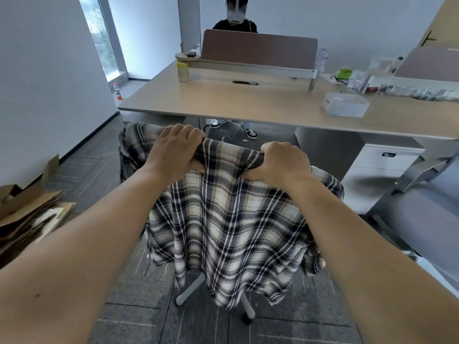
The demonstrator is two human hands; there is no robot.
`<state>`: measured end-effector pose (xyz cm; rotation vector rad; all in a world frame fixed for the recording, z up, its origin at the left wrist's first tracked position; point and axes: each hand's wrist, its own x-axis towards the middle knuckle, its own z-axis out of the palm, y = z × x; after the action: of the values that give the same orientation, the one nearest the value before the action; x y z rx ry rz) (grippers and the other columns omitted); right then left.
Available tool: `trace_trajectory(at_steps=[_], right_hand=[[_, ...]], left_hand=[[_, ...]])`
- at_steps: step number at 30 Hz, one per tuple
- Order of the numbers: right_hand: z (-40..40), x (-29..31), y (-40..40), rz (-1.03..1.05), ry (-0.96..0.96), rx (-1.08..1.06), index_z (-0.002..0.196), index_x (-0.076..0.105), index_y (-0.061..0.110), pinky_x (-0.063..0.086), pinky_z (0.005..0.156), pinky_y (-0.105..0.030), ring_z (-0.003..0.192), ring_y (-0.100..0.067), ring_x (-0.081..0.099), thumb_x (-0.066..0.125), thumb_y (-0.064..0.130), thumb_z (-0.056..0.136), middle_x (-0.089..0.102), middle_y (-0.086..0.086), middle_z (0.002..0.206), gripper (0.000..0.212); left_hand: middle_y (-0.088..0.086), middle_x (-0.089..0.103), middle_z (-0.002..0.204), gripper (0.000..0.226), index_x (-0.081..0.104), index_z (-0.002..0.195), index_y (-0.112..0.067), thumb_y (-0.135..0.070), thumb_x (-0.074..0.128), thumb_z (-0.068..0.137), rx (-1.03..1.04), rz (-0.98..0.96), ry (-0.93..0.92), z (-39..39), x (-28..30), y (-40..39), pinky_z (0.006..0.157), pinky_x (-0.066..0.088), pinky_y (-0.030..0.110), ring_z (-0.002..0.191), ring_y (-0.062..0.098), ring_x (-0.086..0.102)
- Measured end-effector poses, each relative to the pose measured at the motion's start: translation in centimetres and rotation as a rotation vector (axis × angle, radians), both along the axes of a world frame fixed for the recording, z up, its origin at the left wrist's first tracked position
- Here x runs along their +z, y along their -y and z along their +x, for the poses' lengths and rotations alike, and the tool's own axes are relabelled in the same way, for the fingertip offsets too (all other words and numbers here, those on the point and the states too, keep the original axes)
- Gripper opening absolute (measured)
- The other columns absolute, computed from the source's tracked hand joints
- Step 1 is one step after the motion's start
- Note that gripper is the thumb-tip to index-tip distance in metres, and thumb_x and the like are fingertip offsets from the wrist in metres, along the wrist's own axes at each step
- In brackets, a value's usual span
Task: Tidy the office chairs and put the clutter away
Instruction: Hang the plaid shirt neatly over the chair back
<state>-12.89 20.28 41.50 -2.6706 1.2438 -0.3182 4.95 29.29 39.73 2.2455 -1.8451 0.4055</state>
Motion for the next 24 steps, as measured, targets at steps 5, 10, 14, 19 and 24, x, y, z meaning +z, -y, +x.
trace_trajectory(at_steps=[5,10,14,19,24], right_hand=[[-0.4,0.1,0.9,-0.009,-0.043,-0.074,0.055,0.032,0.02,0.035,0.066,-0.03,0.073,-0.024,0.05,0.07,0.058,0.068,0.04,0.007,0.058,0.055],[-1.5,-0.1,2.9,-0.12,-0.061,-0.139,0.09,0.054,0.009,0.043,0.082,-0.038,0.101,-0.03,0.058,0.068,0.05,0.075,0.06,-0.009,0.098,0.046],[-2.5,-1.1,6.0,-0.195,-0.095,-0.222,0.112,0.049,0.002,0.037,0.098,-0.042,0.113,-0.032,0.05,0.069,0.029,0.081,0.057,-0.015,0.117,0.046],[-3.4,-1.7,10.5,-0.2,-0.021,-0.231,0.111,0.049,0.003,0.033,0.101,-0.04,0.114,-0.031,0.047,0.072,0.025,0.078,0.056,-0.014,0.118,0.046],[-2.7,-1.7,16.1,-0.144,0.007,-0.177,0.114,0.048,0.003,0.03,0.104,-0.041,0.119,-0.03,0.043,0.071,0.03,0.078,0.053,-0.012,0.12,0.05]], left_hand=[[0.017,0.057,0.124,0.062,0.051,0.12,-0.001,-0.036,0.071,0.074,-0.047,-0.001,-0.035,-0.2,-0.2,1.9,0.111,0.027,0.041,0.122,0.034,0.046],[0.011,0.051,0.131,0.063,0.044,0.126,-0.006,-0.04,0.066,0.078,-0.067,0.02,-0.033,-1.7,-0.1,5.6,0.112,0.023,0.036,0.126,0.029,0.041],[0.01,0.05,0.132,0.067,0.043,0.128,-0.009,-0.045,0.065,0.077,-0.081,0.001,-0.043,-3.0,-0.4,8.8,0.112,0.024,0.038,0.125,0.029,0.041],[0.01,0.047,0.131,0.07,0.041,0.13,-0.012,-0.046,0.068,0.075,-0.088,-0.008,-0.102,-3.2,-0.8,12.8,0.11,0.02,0.04,0.125,0.03,0.036],[0.015,0.046,0.128,0.067,0.041,0.126,-0.007,-0.037,0.072,0.075,-0.012,0.045,-0.16,-1.1,-0.2,17.3,0.109,0.023,0.041,0.123,0.032,0.036]])
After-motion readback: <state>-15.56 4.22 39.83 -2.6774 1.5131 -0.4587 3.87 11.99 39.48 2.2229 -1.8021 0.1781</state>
